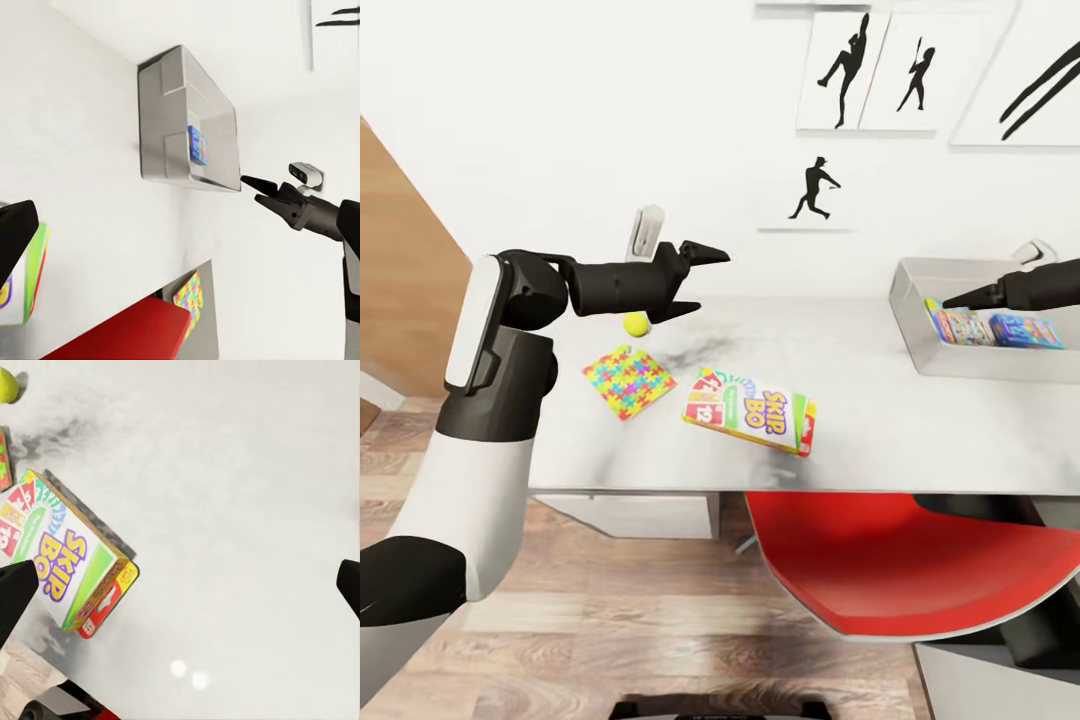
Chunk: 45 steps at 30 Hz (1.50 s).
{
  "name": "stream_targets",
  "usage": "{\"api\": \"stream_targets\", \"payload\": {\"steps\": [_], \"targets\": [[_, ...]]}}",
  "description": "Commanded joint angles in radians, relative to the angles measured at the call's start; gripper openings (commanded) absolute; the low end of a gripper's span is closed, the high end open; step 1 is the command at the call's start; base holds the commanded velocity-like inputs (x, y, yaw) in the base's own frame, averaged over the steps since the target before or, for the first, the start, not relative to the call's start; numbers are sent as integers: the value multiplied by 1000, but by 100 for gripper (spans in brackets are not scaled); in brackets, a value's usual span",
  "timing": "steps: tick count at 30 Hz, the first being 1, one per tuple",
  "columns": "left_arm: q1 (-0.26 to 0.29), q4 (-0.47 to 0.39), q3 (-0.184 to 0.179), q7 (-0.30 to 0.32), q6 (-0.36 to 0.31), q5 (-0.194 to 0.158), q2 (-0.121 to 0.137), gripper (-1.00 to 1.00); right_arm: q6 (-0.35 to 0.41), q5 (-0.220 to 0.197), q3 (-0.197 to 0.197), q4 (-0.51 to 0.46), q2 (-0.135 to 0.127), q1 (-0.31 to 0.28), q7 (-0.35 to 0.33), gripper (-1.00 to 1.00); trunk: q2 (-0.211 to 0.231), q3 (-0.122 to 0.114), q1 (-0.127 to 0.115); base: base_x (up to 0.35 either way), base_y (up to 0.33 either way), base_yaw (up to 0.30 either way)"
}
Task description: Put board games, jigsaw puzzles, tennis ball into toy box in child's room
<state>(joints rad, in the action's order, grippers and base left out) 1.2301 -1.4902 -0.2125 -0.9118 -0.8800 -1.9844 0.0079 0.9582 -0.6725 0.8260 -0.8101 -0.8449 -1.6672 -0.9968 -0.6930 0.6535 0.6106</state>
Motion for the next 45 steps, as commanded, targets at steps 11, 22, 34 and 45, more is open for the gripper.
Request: {"api": "stream_targets", "payload": {"steps": [11,22,34,45], "targets": [[-4,-3,-1,-9,1,-10,4,100,4,-4,6,0,5,-2,0,100,-1,-17,0,0,43,0],[-21,-5,-2,-9,1,-10,5,100,4,-3,5,0,11,3,0,100,-1,-34,0,-2,17,0],[-37,-5,-2,-9,1,-10,6,100,4,-4,5,0,12,9,0,100,-1,-54,0,-77,148,0],[-42,-5,-2,-8,1,-10,7,100,4,-4,6,0,13,13,0,100,-1,-72,0,-134,237,0]]}}
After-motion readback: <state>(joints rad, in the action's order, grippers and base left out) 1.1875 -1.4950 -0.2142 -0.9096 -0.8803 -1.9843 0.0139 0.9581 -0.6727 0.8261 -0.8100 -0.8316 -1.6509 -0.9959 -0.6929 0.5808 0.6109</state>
